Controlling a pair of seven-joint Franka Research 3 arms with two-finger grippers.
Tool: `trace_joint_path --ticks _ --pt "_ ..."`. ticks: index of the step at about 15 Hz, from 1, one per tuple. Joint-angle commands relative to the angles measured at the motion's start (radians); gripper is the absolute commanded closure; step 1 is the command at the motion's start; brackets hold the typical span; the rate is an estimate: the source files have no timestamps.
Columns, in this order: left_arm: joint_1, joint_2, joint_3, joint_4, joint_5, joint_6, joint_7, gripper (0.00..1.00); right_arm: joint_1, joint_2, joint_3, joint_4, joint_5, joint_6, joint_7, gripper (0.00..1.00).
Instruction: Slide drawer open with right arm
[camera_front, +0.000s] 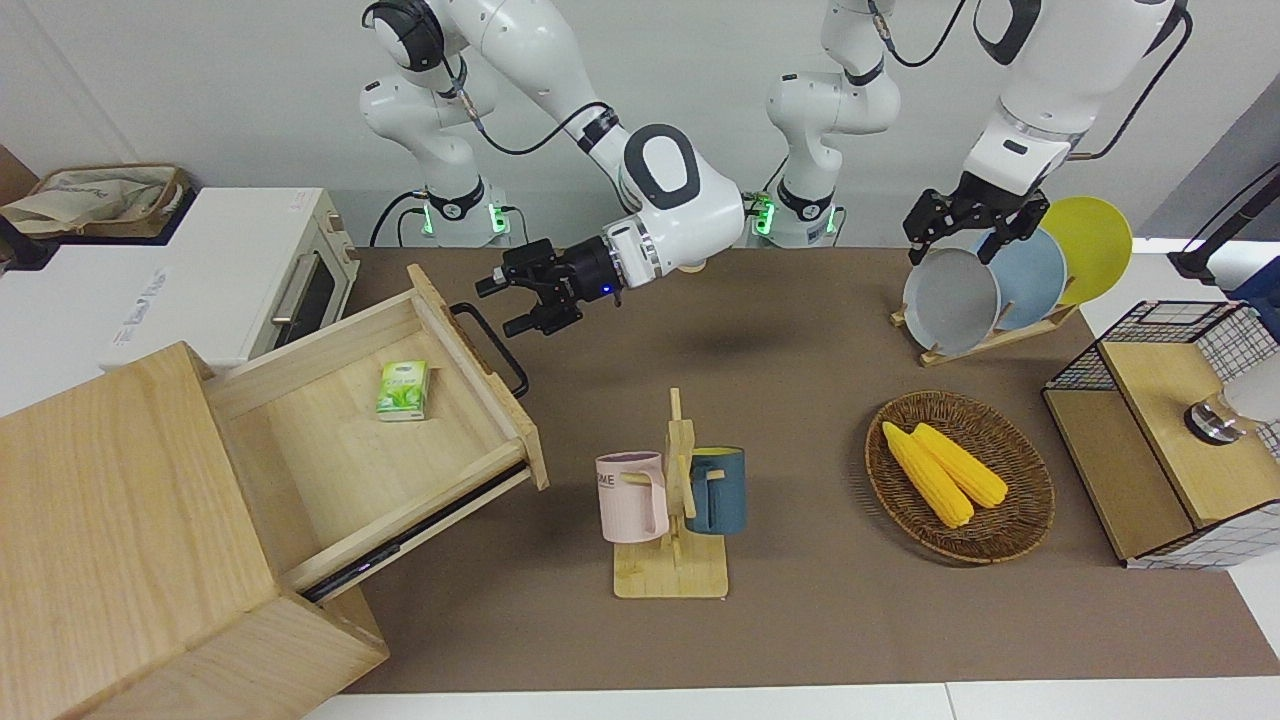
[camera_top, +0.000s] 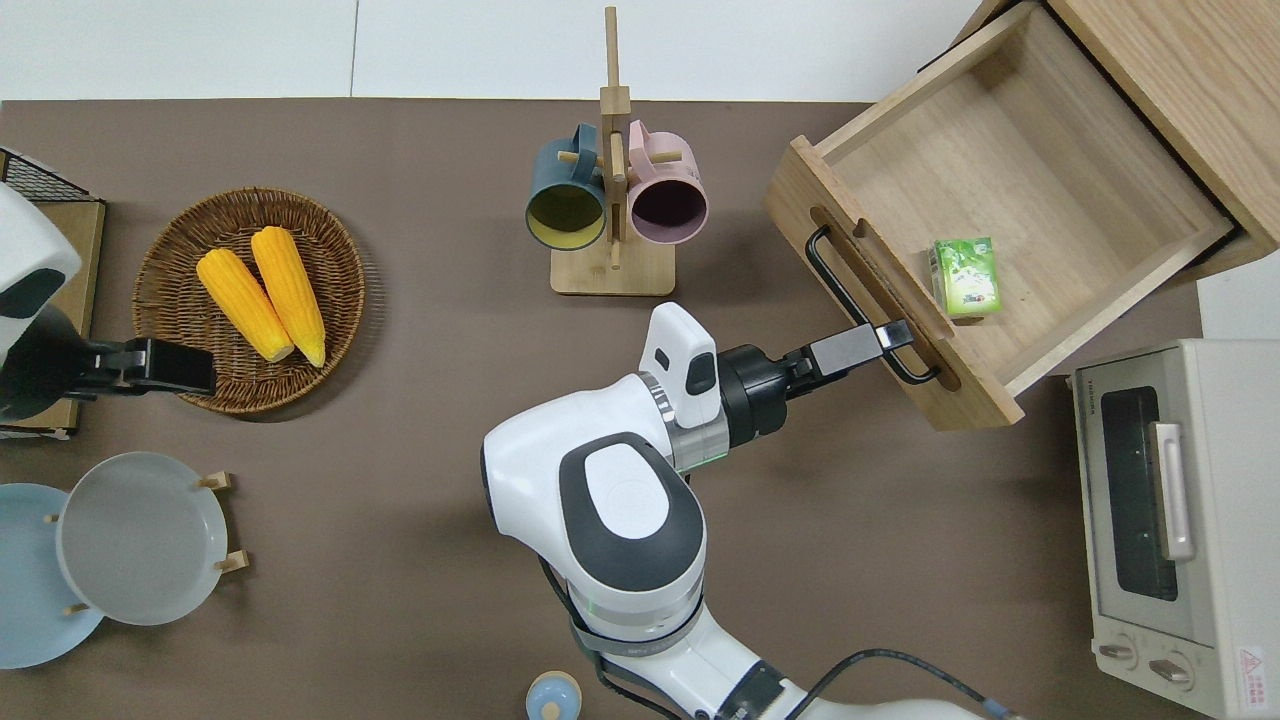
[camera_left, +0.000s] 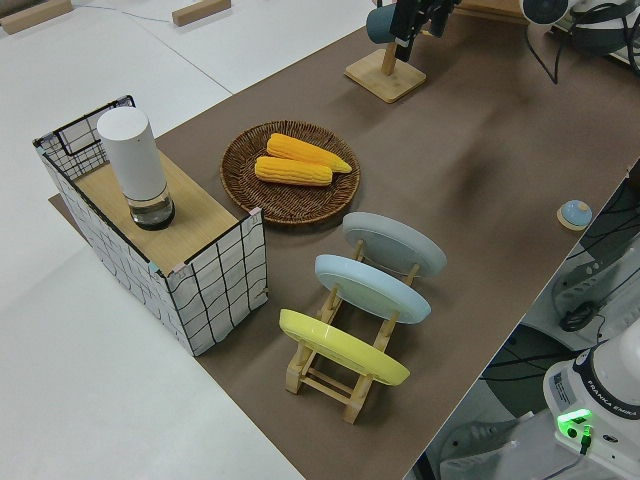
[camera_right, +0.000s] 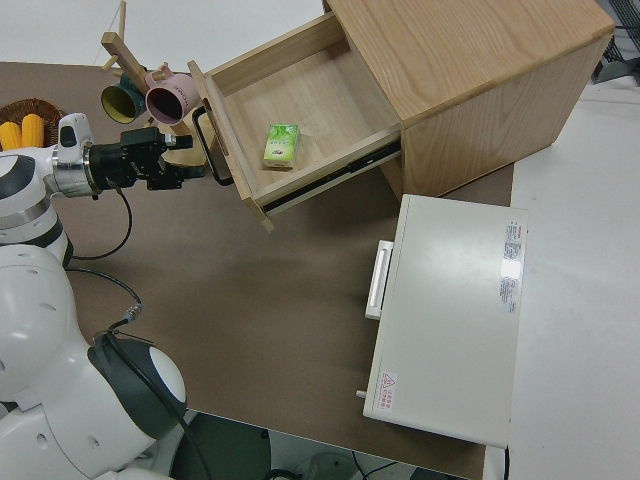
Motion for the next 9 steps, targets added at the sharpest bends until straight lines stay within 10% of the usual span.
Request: trace_joint_path --ticks 1,9 --pt "-0.004 -0.008 0.004 0.004 0.013 -0.014 0.001 0.0 -0.009 -0.009 0.007 0.014 0.088 0.019 -0.001 0.009" --pt "-0.004 -0.008 0.004 0.004 0.013 -0.014 0.001 0.0 -0.038 -0.113 -0.03 0.068 0.422 0.144 0.028 0.009"
